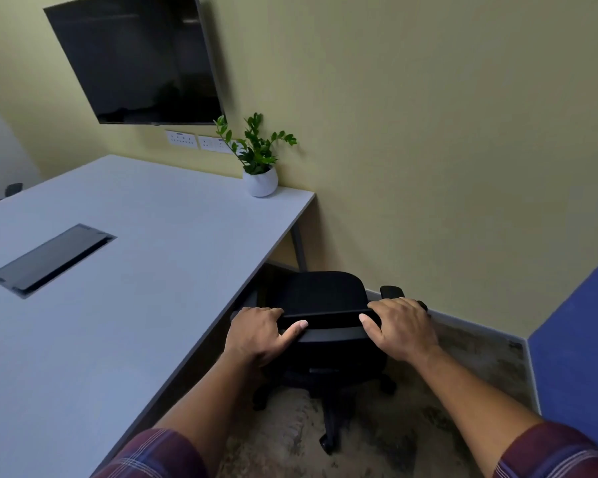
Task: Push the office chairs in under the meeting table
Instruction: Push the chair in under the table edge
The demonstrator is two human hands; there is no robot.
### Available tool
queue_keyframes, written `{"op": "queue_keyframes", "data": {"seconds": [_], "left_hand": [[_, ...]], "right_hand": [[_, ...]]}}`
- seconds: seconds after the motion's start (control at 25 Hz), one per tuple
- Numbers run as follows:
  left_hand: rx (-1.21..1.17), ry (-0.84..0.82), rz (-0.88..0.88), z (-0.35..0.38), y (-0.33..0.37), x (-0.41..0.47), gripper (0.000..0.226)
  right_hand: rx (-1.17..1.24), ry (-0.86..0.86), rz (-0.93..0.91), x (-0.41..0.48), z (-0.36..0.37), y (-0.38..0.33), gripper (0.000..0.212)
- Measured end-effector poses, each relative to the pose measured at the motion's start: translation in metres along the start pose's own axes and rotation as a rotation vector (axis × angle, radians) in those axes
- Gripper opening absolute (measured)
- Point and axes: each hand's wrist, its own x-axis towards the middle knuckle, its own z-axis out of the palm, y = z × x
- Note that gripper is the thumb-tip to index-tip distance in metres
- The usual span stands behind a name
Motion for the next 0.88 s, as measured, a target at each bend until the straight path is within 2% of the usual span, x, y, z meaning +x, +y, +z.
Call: {"op": "queue_keyframes", "data": {"seconds": [0.32,0.88], "left_hand": [[0.010,0.048,-0.121,0.001,-0.017,0.010,0.092],[0.064,0.099,-0.325,0.014,-0.049,0.068,0.090]], "right_hand": [[0.074,0.026,-0.125,0.053,0.019,-0.004,0.062],[0.192,0.057,-0.318,0.181,0.071,0.000,0.057]]}}
